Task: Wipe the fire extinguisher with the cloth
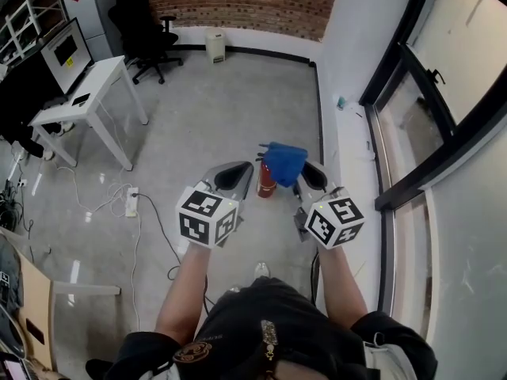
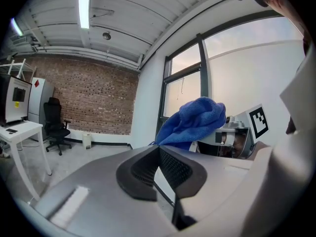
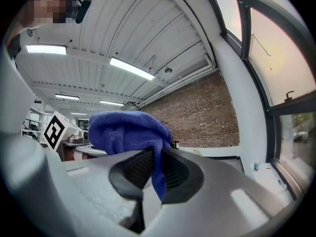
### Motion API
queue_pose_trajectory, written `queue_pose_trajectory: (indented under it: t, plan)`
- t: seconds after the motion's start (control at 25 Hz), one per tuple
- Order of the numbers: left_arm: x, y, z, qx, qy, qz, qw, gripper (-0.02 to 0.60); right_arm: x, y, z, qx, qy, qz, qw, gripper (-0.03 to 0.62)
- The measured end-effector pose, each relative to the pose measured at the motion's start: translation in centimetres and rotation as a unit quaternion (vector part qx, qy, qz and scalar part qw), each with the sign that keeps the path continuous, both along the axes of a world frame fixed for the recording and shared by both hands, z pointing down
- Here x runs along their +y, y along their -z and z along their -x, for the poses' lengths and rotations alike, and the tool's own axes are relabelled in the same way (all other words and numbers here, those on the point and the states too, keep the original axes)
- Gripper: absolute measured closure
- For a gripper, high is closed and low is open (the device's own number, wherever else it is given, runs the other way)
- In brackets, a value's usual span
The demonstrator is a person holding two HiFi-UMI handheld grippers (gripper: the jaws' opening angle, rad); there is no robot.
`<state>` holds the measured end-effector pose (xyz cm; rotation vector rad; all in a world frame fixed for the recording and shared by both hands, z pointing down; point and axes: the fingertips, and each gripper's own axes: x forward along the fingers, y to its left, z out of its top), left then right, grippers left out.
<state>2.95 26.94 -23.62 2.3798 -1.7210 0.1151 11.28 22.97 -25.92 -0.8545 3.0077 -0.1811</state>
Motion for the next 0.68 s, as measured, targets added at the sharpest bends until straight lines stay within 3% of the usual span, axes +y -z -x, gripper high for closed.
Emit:
queue_pose_trajectory:
  t: [0.68]
  plan:
    - [1.0, -0.5, 1.3, 0.001, 0.004, 0.012, 0.9999, 0.574, 1.0, 1.4, 1.0, -0.02, 0.012, -0.008, 1.0, 0.559]
